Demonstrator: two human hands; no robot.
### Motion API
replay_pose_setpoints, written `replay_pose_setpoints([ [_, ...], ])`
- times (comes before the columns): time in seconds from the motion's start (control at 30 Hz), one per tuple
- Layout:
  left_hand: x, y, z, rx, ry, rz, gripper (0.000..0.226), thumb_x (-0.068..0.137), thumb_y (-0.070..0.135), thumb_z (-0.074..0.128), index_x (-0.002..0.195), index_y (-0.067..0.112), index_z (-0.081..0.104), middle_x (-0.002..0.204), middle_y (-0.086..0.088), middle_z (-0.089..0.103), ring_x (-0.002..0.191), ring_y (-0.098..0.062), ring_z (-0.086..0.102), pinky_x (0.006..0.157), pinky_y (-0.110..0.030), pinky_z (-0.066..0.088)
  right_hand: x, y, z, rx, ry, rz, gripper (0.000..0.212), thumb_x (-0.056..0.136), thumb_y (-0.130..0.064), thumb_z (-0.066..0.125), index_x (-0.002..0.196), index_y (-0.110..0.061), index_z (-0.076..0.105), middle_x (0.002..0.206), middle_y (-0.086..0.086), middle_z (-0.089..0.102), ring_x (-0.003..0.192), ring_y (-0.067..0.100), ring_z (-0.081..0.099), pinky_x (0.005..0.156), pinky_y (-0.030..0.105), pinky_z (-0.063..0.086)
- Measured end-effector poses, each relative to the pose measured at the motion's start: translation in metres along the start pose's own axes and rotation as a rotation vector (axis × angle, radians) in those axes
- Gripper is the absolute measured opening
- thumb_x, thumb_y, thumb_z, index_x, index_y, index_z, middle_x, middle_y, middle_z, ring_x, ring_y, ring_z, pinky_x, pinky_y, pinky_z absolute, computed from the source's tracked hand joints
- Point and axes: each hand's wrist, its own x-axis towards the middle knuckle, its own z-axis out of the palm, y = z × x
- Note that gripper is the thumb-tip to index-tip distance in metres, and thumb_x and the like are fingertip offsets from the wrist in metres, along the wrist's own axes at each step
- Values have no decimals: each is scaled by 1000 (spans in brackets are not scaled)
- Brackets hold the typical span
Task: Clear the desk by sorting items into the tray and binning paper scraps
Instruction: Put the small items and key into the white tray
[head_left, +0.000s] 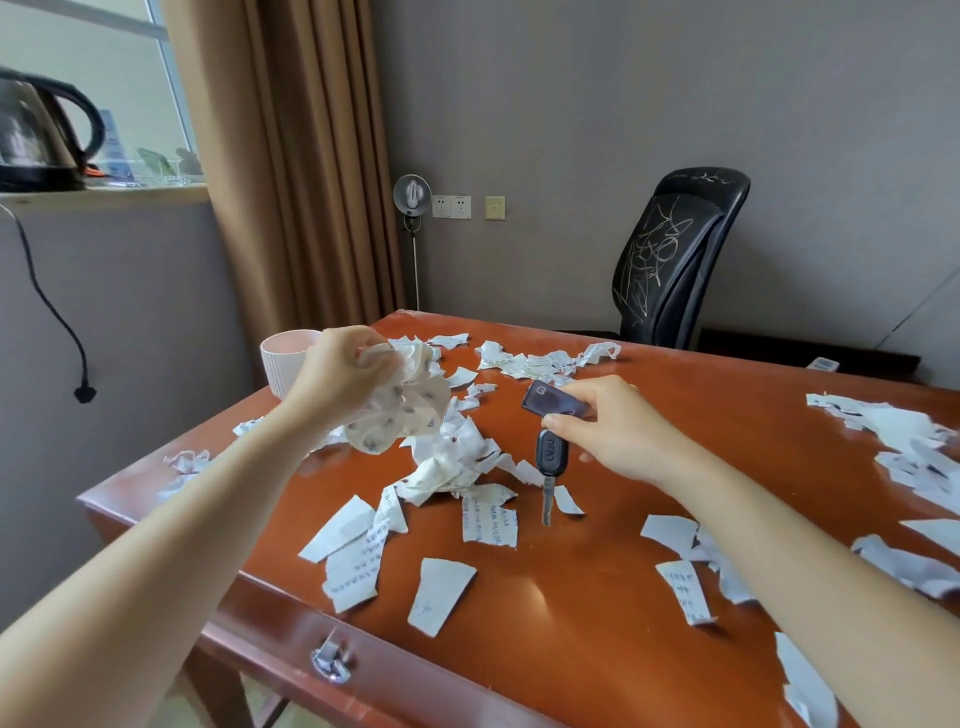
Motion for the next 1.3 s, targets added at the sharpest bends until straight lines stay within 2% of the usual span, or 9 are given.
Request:
replay_pose_setpoints([
  [0.2, -1, 23, 21, -232, -139, -149, 22, 94, 22, 49, 86, 8, 64, 73, -7, 56, 71, -18, 51, 63, -28, 44, -7, 6, -17, -23, 73, 6, 15, 94, -22, 56, 96, -11, 66, 94, 7, 68, 74, 14, 59, 70, 37, 54],
  [0.3, -7, 39, 35, -354, -312, -252, 38, 95, 39, 47, 94, 3, 61, 83, -14, 59, 77, -25, 56, 69, -32, 46, -15, 11, -30, -48, 104, 11, 17, 93, -22, 56, 94, -9, 66, 90, 8, 68, 70, 15, 58, 70, 39, 53],
  [0.43, -19, 69, 53, -236, -500, -94, 32, 83, 41, 65, 97, 12, 66, 79, -2, 63, 67, -11, 58, 51, -17, 46, -30, 23, -53, -64, 159, 27, 13, 93, -22, 56, 83, -17, 64, 82, 0, 66, 73, 12, 58, 71, 37, 54],
  [0.57, -21, 108, 76, -81, -454, 114, 18, 80, 29, 70, 86, 12, 67, 82, -2, 64, 73, -14, 60, 54, -21, 48, -49, 43, -87, -105, 222, 78, 13, 93, -20, 56, 84, -15, 64, 81, -2, 64, 75, 10, 59, 69, 31, 52],
  [0.73, -24, 161, 108, -120, -423, 278, 20, 75, 29, 68, 80, 10, 68, 73, -1, 62, 71, -20, 61, 53, -25, 48, -76, 72, -134, -137, 316, 150, 12, 93, -21, 56, 86, -16, 64, 76, -1, 62, 71, 13, 58, 66, 33, 50],
  [0.9, -28, 217, 151, -255, -396, 317, 12, 78, 20, 65, 66, 25, 63, 69, 7, 58, 64, -12, 55, 50, -20, 41, -110, 97, -179, -180, 390, 224, 32, 93, -15, 55, 62, -17, 48, 59, -2, 47, 58, 11, 46, 57, 22, 35],
  [1.03, -38, 261, 194, -318, -456, 380, 8, 81, 23, 62, 73, 23, 63, 71, 7, 58, 65, -10, 57, 51, -17, 45, -134, 125, -219, -228, 444, 306, 25, 92, -17, 56, 79, 3, 58, 69, 13, 55, 64, 19, 49, 59, 29, 37],
  [1.17, -50, 308, 237, -351, -478, 442, 13, 86, 22, 59, 83, 12, 66, 79, 1, 63, 78, -20, 62, 65, -23, 47, -154, 160, -261, -252, 529, 381, 25, 91, -19, 57, 81, 3, 58, 64, 7, 52, 60, 18, 46, 60, 35, 41],
  [1.3, -56, 352, 275, -455, -523, 378, 14, 81, 21, 60, 68, 17, 60, 68, 3, 60, 67, -17, 54, 58, -22, 41, -169, 192, -305, -214, 591, 435, 22, 89, -12, 57, 80, 8, 55, 60, 7, 45, 56, 18, 44, 56, 24, 39],
])
